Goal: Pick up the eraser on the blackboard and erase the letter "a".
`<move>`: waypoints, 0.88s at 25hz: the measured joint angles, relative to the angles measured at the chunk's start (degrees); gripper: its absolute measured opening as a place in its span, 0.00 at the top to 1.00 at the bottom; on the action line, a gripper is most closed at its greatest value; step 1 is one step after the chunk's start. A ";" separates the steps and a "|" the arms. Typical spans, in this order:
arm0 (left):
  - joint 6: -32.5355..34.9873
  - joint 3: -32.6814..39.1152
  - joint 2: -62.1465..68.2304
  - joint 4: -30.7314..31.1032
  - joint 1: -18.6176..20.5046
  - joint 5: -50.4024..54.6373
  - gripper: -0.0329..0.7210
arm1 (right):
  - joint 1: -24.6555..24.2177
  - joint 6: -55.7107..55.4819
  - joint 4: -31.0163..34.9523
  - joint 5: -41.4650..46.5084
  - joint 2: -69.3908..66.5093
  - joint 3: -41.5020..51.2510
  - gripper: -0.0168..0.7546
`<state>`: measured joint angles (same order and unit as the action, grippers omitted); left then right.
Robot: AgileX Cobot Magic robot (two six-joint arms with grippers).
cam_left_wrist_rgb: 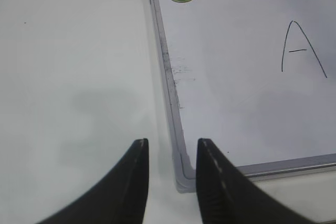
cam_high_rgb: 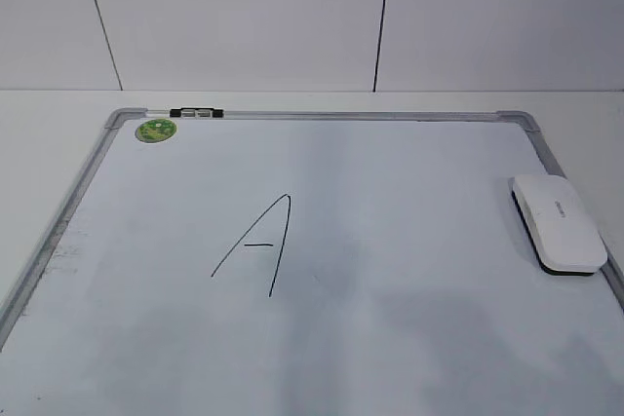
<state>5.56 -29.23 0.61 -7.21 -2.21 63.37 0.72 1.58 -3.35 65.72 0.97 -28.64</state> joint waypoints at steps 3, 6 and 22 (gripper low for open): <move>0.00 0.00 0.00 0.00 0.00 0.00 0.64 | 0.00 0.00 0.00 0.00 0.00 0.00 0.21; 0.00 0.00 0.00 0.00 0.00 0.00 0.64 | 0.00 0.00 0.00 0.00 0.00 0.00 0.21; 0.00 0.00 0.00 -0.08 0.00 0.00 0.65 | -0.03 0.00 0.00 0.00 0.00 0.00 0.21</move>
<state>5.56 -29.23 0.61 -7.29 -2.21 63.37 0.69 1.58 -3.35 65.72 0.97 -28.64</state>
